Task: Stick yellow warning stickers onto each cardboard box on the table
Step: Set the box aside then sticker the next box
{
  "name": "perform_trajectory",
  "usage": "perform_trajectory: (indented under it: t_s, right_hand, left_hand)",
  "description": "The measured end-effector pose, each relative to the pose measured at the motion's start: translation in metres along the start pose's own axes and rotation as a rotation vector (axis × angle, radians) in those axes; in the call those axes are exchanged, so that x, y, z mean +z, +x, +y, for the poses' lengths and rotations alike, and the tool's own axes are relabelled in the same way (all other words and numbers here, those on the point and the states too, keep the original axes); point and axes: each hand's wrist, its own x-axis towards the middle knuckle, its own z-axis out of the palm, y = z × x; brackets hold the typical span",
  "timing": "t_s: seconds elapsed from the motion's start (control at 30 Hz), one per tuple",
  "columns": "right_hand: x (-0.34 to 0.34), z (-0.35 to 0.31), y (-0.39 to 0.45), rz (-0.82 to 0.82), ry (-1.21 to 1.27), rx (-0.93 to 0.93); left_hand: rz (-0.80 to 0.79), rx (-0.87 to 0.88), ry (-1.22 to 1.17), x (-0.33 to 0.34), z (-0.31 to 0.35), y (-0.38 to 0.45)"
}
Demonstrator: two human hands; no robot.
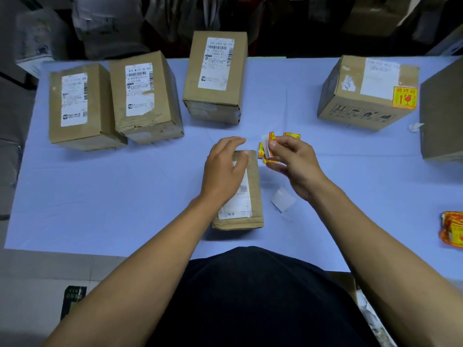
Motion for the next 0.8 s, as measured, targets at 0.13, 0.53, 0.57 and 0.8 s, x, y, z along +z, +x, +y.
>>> perform_trajectory:
  t_s: [0.13, 0.53, 0.57, 0.8]
  right_hand:
    - [0.008, -0.004, -0.031, -0.173, 0.128, 0.022]
    - [0.022, -0.018, -0.071, -0.068, -0.168, -0.212]
    - [0.024, -0.019, -0.072, -0.074, -0.088, -0.169]
    - [0.026, -0.017, -0.084, -0.113, -0.813, -0.71]
  left_hand:
    - [-0.114, -0.219, -0.48, -0.005, 0.031, 0.005]
    - [-0.223, -0.444, -0.809, -0.047, 0.034, -0.015]
    - [-0.229, -0.467, -0.836, -0.05, 0.034, -0.015]
    - [-0.139, -0.605, -0.792, -0.06, 0.036, -0.019]
